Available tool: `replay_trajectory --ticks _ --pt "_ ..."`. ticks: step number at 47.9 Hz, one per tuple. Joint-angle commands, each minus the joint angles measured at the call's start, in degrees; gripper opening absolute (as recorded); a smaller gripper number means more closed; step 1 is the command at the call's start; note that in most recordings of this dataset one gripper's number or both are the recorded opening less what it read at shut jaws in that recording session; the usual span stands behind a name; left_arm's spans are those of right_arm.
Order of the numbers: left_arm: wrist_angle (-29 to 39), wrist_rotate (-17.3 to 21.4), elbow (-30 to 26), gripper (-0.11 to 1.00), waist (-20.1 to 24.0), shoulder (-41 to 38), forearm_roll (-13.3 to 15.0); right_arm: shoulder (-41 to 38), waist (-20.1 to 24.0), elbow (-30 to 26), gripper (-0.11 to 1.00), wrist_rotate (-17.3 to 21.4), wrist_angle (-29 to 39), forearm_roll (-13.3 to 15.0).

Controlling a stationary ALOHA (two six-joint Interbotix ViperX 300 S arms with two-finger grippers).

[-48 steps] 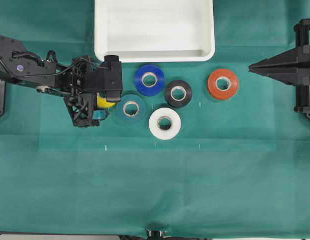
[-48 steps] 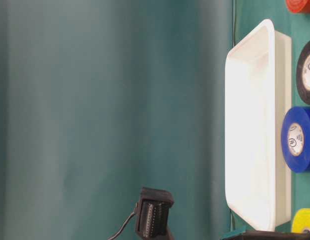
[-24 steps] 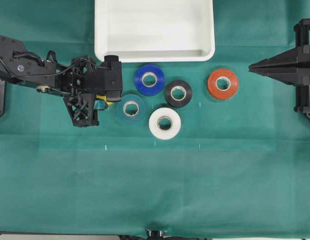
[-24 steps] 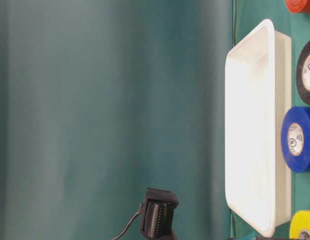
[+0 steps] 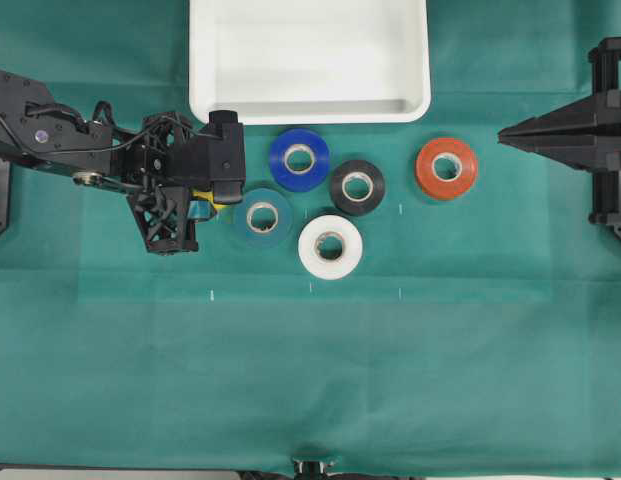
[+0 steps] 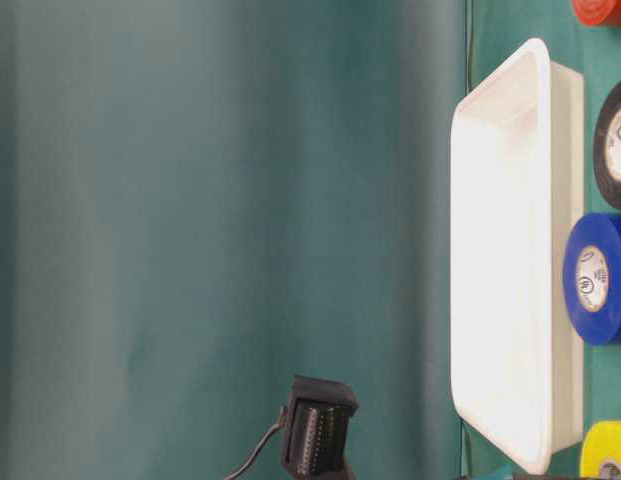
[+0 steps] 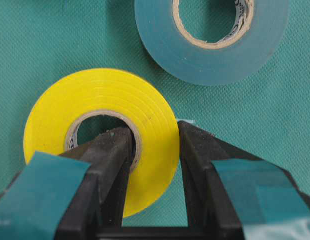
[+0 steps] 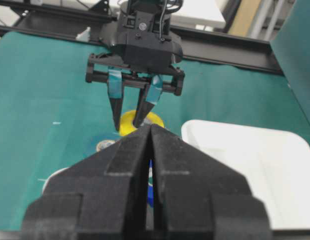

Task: Pick up the tape from a random location and place it into the white case.
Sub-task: 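Close the left gripper on the yellow roll's rim, then lift the yellow roll off the table with the left gripper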

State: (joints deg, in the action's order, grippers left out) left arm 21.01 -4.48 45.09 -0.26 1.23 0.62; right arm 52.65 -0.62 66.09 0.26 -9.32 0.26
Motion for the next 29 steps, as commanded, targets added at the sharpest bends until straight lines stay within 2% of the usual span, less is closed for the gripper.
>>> replay_trajectory --ticks 1,20,29 --pt "-0.26 0.18 0.35 0.24 0.09 0.70 -0.09 -0.35 -0.09 -1.14 0.00 -0.09 -0.26 0.00" --pt "0.70 0.09 0.09 0.24 0.09 2.99 -0.09 -0.35 -0.09 -1.32 0.00 -0.09 0.09 0.00" --pt "4.22 -0.09 -0.97 0.24 0.09 5.10 -0.09 -0.26 -0.09 -1.32 0.00 -0.09 0.18 0.00"
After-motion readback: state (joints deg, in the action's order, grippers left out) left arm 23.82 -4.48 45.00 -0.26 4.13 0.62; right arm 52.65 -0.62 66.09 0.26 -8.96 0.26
